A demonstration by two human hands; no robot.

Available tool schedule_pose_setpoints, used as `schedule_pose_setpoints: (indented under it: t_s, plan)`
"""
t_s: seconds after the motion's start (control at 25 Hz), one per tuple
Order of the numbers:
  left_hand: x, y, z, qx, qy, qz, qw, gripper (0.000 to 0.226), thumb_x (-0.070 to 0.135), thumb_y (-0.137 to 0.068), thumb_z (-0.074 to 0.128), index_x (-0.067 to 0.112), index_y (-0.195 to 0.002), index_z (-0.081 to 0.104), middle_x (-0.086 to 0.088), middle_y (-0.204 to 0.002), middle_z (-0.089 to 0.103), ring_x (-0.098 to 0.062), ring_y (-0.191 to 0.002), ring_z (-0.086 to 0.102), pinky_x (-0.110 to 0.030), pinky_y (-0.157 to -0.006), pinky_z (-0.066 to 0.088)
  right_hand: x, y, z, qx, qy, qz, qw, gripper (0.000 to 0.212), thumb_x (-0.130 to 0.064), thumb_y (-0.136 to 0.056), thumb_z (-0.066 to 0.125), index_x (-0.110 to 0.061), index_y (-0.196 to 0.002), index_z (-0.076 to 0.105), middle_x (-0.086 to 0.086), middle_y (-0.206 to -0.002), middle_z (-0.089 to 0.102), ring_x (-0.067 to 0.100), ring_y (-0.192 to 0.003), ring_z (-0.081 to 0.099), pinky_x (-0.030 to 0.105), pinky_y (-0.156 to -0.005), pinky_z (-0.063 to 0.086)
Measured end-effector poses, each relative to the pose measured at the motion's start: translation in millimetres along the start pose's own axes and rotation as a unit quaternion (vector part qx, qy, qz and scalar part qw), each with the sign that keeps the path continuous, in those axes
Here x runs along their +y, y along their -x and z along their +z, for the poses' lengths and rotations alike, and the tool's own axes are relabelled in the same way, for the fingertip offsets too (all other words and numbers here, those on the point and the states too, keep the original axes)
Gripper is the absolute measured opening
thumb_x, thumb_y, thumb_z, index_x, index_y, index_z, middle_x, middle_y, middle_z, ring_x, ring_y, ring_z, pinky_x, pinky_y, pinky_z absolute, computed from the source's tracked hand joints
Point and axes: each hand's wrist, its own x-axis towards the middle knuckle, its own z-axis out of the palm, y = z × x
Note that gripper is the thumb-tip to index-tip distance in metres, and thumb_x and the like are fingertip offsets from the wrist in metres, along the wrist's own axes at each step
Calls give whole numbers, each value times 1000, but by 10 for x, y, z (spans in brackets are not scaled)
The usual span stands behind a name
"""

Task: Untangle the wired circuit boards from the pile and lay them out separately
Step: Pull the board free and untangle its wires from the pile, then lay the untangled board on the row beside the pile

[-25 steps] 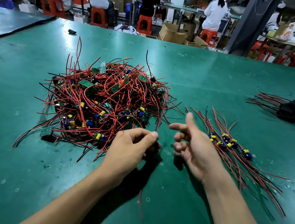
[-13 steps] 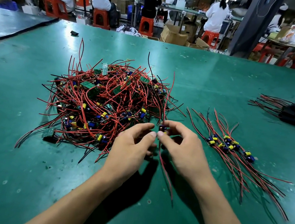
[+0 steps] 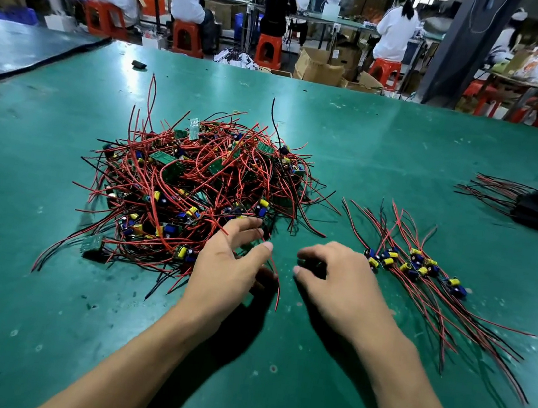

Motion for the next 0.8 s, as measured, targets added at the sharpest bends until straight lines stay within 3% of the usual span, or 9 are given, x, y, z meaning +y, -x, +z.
schedule_pose_setpoints:
  t_s: [0.12,0.2,0.32,0.44,0.52,0.6,0.68,0.76,0.8]
  plan:
    - [48,12,15,-52,115,-41,991,27,2,-97,56,13,-121,56,-3,-123,61,-22,-61,70,-29,-51,56,119,-31,-62,46,-20,79,996,24,-41,-88,69,-24,-103,76,-4,-101,76,20,-97,69,33,-89,52]
    - [40,25,20,-75,127,-46,988,25,1,-97,55,7,-120,59,-8,-121,64,-22,-62,70,-28,-53,56,229,-49,-157,89,-19,135,987,27,-45,-90,66,-22,-101,77,-4,-100,77,22,-98,69,30,-86,51]
    - [29,46,29,-94,111,-41,988,23,3,-94,60,7,-116,65,-11,-115,69,-23,-65,70,-29,-57,56,301,-51,-257,88,-20,186,978,32,-45,-92,64,-21,-108,76,0,-108,76,25,-105,67,31,-89,48]
    - [29,52,23,-105,90,-24,990,18,6,-92,64,11,-108,71,-8,-104,75,-20,-64,70,-23,-54,53,222,-43,-220,111,-12,148,983,30,-40,-91,69,-19,-111,76,3,-110,75,24,-105,67,31,-94,49]
    - [29,56,15,-115,84,-14,990,16,8,-92,65,12,-104,74,-6,-102,76,-21,-64,70,-21,-57,53,89,-35,-178,139,-84,85,983,21,-34,-91,71,-19,-103,78,-3,-97,76,11,-89,69,23,-86,50]
    - [30,79,32,-144,88,-11,986,16,8,-92,64,13,-100,77,-8,-95,76,-21,-65,70,-25,-63,56,-57,-29,-124,53,-249,94,963,20,-38,-94,68,-21,-93,79,-5,-82,76,6,-73,69,27,-76,53]
    - [22,124,70,-196,78,-7,978,18,5,-93,62,13,-94,78,-4,-83,76,-18,-65,67,-27,-65,56,-206,-5,-101,-97,-411,161,892,36,-49,-94,64,-17,-92,79,4,-81,76,17,-67,68,34,-64,56]
    - [6,174,119,-253,12,12,967,17,4,-93,63,13,-86,77,3,-70,71,-13,-60,60,-21,-60,51,-254,21,-121,-185,-492,178,832,44,-56,-84,66,-15,-93,80,7,-82,74,18,-64,67,27,-55,55]
    - [-6,190,142,-277,-23,22,960,16,4,-92,64,11,-84,75,4,-66,68,-13,-58,58,-19,-58,48,-241,32,-129,-201,-496,161,829,44,-55,-79,69,-14,-94,79,6,-83,74,17,-66,67,25,-55,55]
